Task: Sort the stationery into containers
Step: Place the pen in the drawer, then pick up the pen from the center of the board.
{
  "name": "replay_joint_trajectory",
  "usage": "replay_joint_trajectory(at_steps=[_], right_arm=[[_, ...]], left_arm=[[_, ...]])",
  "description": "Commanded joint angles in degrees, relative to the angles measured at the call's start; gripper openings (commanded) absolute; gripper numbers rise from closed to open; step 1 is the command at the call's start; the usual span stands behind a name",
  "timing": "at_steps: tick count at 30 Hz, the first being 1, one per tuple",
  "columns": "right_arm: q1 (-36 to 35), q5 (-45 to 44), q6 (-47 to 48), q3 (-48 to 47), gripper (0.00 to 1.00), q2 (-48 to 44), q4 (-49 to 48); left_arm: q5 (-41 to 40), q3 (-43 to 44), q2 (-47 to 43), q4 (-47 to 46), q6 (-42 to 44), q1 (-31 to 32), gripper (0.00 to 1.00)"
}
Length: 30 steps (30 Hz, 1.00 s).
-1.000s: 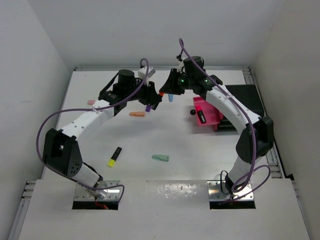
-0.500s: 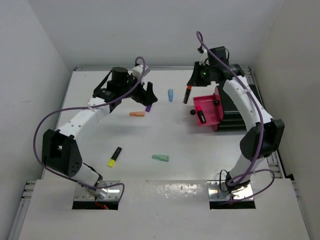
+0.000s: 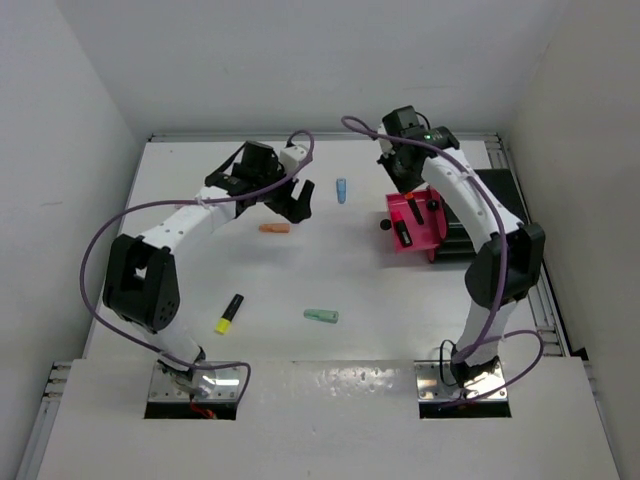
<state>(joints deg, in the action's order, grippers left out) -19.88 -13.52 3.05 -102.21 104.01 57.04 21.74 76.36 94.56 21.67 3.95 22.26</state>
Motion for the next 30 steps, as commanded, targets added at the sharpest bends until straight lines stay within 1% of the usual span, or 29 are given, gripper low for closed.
replay_joint_trajectory(at_steps=[1,2,3,4,6,8,9,11,12,16,20,25,27,28,30], right_arm=[[-0.86,-8.71,3.45,-0.35,0.00,2.16,-0.70],[-0.95,-9.41,3.63,-1.22,0.00,3.82,-0.35],[-1.04,-10.64,3.46,-1.41,0.00,4.53,-0.35],[-0.95,-11.26,3.45,-1.58,0.00,5.06,-0.96],[-0.86,-11.79,2.84,-2.11,0.00,6.47,-1.40],[-0.78,-11.79,2.31,-2.98,0.04,7.87,-1.49],[-0.78,-11.97,1.79,-3.43,0.09,8.31,-1.31],[-0.78,-12.06,1.26,-3.95,0.19,9.10,-1.23],[-0.86,-12.14,1.17,-3.96,0.26,9.20,-1.05],[-1.21,-10.92,0.29,-4.57,0.39,8.93,-0.26],[-2.09,-9.33,-0.50,-5.62,0.43,7.01,0.88],[-2.62,-6.79,-1.29,-9.31,0.43,4.54,3.25],[-2.53,-4.68,-1.29,-9.93,0.43,2.18,3.26],[-2.27,-3.89,-1.20,-9.67,0.43,1.38,3.00],[-2.18,-2.40,-1.12,-8.10,0.43,-1.33,2.29]], left_arm=[[-4.93,2.22,0.09,0.22,0.54,1.12,0.94],[-5.91,2.04,0.27,-0.22,0.02,1.47,0.94],[-9.05,1.61,0.88,-1.01,-1.03,1.64,0.94],[-10.56,1.60,1.32,-1.54,-1.74,2.08,0.93],[-15.12,1.69,2.90,-2.68,-5.24,2.08,0.90],[-17.86,1.78,4.04,-3.65,-8.67,1.82,0.88],[-20.39,2.13,5.44,-4.35,-9.65,1.56,0.88],[-21.47,2.83,7.81,-4.79,-10.97,1.29,0.86],[-21.39,3.27,8.87,-5.06,-11.24,1.03,0.86],[-21.39,7.47,14.15,-4.80,-12.12,0.59,0.84],[-21.47,11.17,20.30,-4.27,-13.00,0.15,0.83],[-21.47,14.34,25.92,-4.36,-13.35,-0.02,0.78],[-21.39,15.75,27.33,-5.32,-13.00,-0.02,0.76],[-22.86,16.45,28.73,-5.50,-12.56,-0.02,0.75],[-22.53,19.35,31.02,-5.50,-12.12,-0.11,0.72]])
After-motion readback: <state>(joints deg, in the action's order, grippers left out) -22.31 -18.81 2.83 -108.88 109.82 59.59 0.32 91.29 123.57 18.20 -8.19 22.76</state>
